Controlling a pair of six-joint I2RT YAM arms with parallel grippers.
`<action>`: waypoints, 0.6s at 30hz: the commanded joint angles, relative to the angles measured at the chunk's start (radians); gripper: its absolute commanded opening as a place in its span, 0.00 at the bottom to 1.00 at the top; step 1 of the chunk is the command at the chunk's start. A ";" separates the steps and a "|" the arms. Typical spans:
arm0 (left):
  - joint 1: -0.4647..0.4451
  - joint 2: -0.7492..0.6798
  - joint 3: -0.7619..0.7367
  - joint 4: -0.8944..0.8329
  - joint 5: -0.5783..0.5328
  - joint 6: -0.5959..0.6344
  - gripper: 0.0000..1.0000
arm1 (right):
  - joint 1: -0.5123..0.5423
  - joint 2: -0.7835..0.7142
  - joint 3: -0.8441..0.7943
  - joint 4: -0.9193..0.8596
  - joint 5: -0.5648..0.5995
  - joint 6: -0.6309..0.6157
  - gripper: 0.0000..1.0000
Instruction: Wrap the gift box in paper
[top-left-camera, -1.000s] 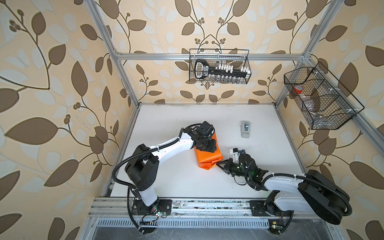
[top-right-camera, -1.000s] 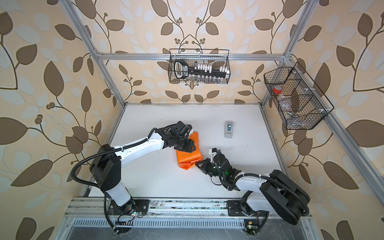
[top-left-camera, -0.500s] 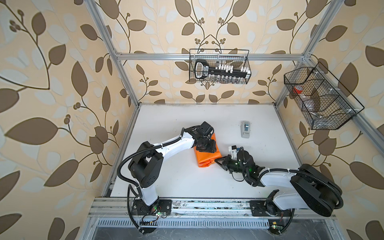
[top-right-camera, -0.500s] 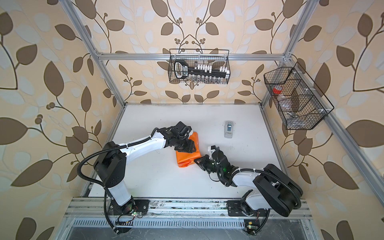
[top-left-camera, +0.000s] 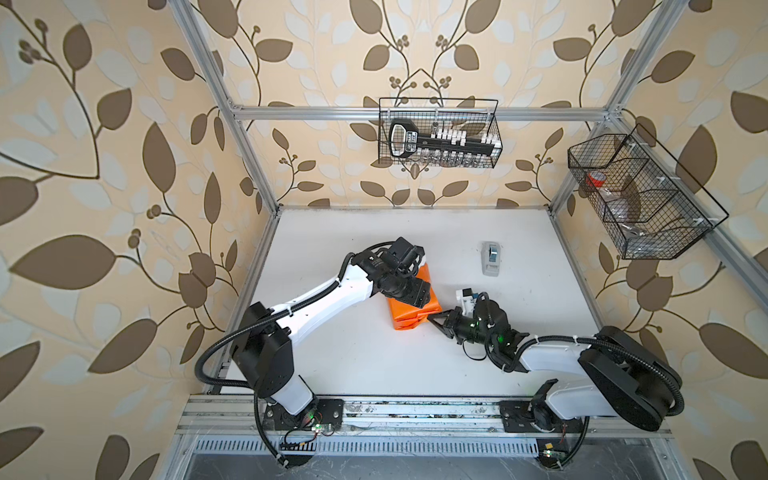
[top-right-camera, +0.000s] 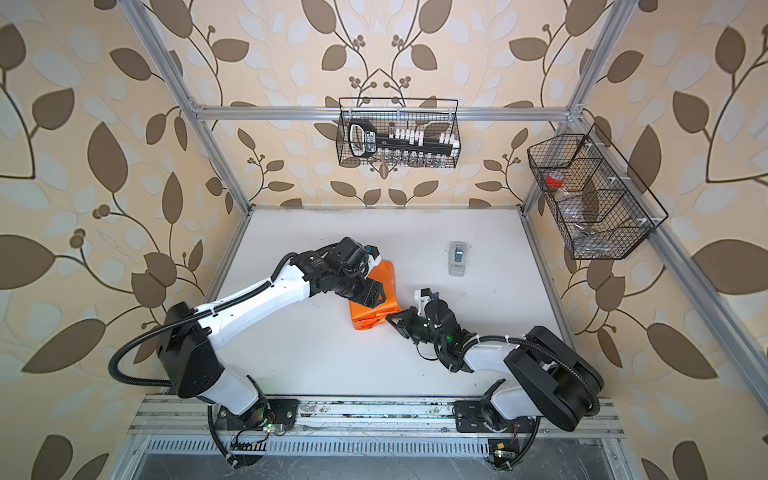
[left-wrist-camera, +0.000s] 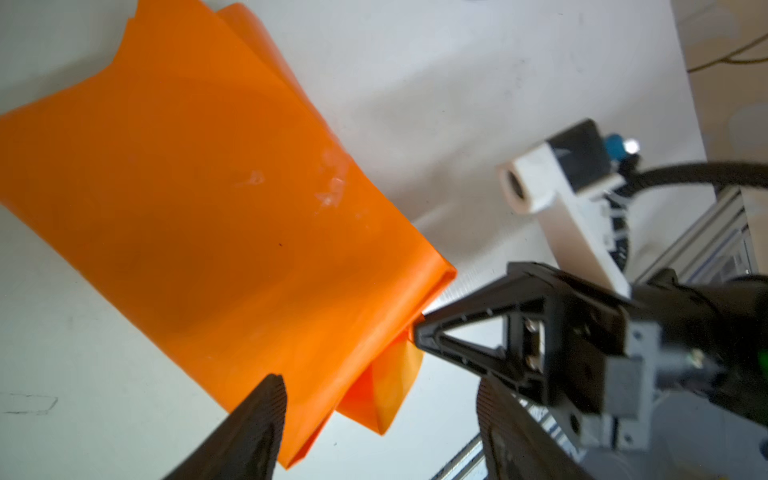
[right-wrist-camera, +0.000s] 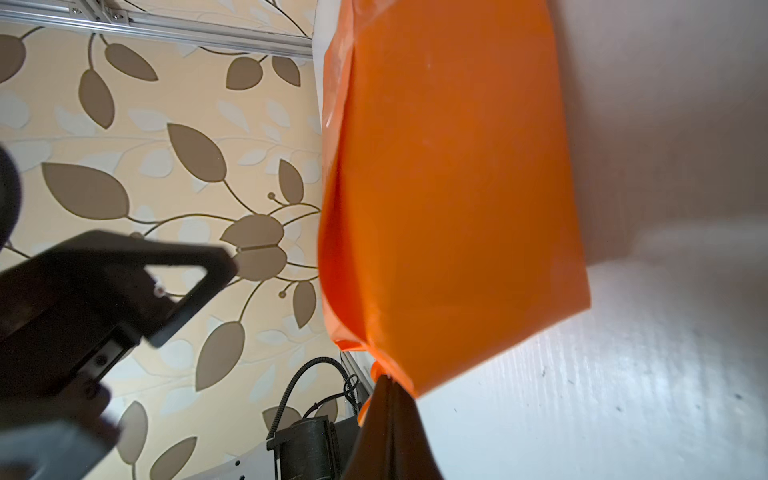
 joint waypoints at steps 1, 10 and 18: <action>-0.043 -0.110 -0.047 -0.043 -0.074 0.134 0.75 | -0.014 0.017 0.028 0.044 -0.025 0.036 0.00; -0.233 -0.161 -0.183 -0.002 -0.236 0.401 0.88 | -0.031 0.098 0.029 0.147 -0.064 0.080 0.00; -0.312 -0.045 -0.246 0.088 -0.465 0.474 0.96 | -0.032 0.106 0.031 0.170 -0.070 0.098 0.00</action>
